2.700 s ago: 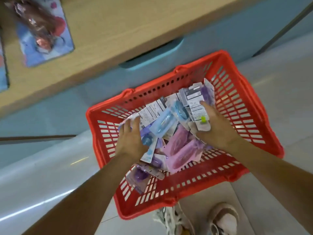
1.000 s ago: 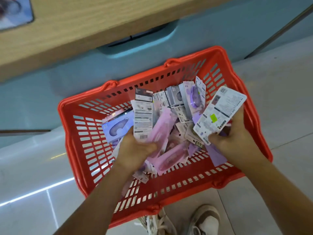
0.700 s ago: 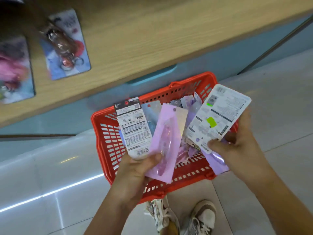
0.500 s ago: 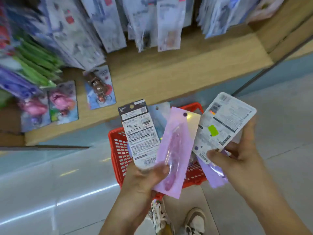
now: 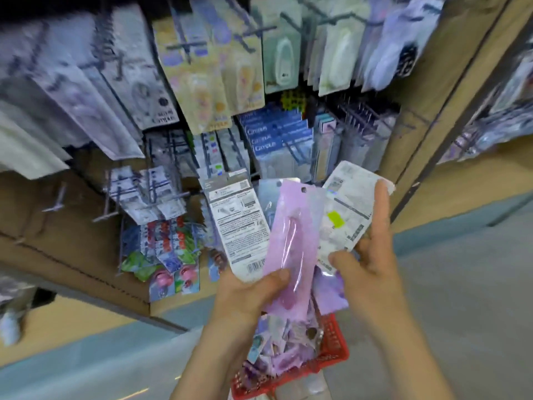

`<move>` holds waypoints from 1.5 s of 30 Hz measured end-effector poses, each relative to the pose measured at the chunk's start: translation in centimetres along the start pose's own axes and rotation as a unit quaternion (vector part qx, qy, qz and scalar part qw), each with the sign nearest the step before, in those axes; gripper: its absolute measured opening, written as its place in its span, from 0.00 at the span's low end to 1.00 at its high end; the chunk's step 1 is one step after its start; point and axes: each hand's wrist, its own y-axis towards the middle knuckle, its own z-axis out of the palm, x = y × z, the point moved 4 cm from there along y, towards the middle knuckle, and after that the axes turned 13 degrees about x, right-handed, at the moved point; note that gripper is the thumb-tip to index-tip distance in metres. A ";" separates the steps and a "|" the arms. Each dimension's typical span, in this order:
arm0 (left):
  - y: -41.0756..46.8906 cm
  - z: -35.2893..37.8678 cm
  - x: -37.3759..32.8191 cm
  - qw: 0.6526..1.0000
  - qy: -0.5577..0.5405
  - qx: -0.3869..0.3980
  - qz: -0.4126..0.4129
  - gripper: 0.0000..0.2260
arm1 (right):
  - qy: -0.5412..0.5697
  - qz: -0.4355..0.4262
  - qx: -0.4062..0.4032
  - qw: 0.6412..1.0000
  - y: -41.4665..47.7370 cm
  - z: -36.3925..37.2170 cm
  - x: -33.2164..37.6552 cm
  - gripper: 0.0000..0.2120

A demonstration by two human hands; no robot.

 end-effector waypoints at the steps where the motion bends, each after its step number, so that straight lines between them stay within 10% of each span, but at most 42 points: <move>1: -0.7 0.9 -1.5 1.000 0.006 0.007 0.006 0.21 | -0.014 -0.006 -0.011 1.000 -0.4 0.0 1.7 0.41; 9: -4.7 5.8 -10.0 0.991 0.111 0.052 0.049 0.22 | 0.147 -0.028 -0.068 0.986 -2.8 1.2 10.0 0.14; 13: -6.2 7.3 -13.9 0.979 0.148 0.124 0.065 0.15 | 0.107 -0.058 -0.022 0.992 -3.1 2.7 13.5 0.38; 23: -6.4 3.8 -22.1 0.956 0.213 -0.072 0.190 0.07 | 0.245 -0.067 0.055 0.966 -1.0 6.1 18.7 0.27; 36: -5.3 0.1 -28.0 0.942 0.267 0.035 0.201 0.15 | 0.212 -0.106 0.094 0.967 2.1 8.6 22.0 0.33; 45: -6.2 1.4 -29.1 0.790 0.558 0.085 0.240 0.24 | 0.148 -0.145 0.033 0.978 3.5 11.1 21.2 0.30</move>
